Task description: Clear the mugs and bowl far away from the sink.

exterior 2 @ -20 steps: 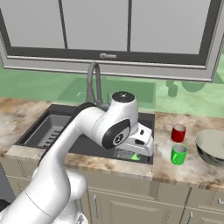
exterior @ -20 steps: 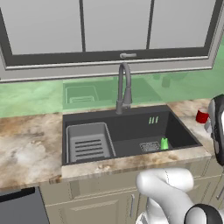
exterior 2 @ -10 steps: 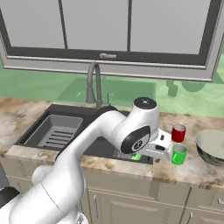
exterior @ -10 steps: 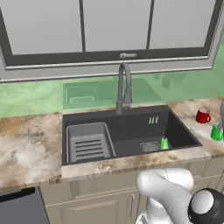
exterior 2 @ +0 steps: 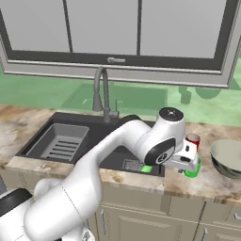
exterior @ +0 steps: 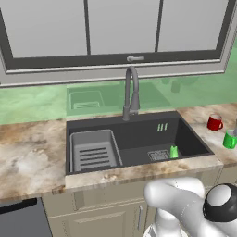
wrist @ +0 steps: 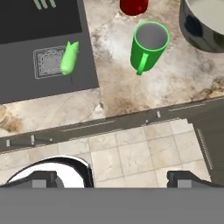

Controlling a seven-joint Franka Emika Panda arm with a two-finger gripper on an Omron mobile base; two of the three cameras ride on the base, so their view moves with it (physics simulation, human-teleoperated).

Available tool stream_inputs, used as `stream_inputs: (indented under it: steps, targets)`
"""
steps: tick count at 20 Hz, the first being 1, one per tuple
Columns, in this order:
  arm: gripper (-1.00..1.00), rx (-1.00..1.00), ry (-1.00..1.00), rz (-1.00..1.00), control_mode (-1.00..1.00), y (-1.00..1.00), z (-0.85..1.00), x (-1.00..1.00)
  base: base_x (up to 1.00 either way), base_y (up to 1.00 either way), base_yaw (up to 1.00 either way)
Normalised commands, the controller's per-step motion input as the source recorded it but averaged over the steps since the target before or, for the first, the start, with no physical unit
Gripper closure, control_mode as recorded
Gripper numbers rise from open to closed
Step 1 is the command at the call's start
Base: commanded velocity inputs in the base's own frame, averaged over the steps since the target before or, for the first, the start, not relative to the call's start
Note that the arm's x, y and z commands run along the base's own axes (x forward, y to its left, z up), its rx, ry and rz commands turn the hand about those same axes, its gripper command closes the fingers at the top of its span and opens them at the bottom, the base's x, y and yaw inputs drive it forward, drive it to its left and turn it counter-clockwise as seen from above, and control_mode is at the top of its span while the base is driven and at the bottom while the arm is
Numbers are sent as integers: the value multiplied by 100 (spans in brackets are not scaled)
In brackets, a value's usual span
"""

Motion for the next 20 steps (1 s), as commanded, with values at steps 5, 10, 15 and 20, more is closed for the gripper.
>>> stream_inputs:
  steps: [5,10,15,20]
  targets:
    - [-100,0,-5,0,-100,-26,-10,30,0,0,0]
    - [-100,0,-3,0,-100,-13,-15,27,0,0,0]
    - [-100,0,-2,0,-100,0,-20,29,0,0,0]
    - [-100,0,0,0,-100,0,-26,15,0,0,0]
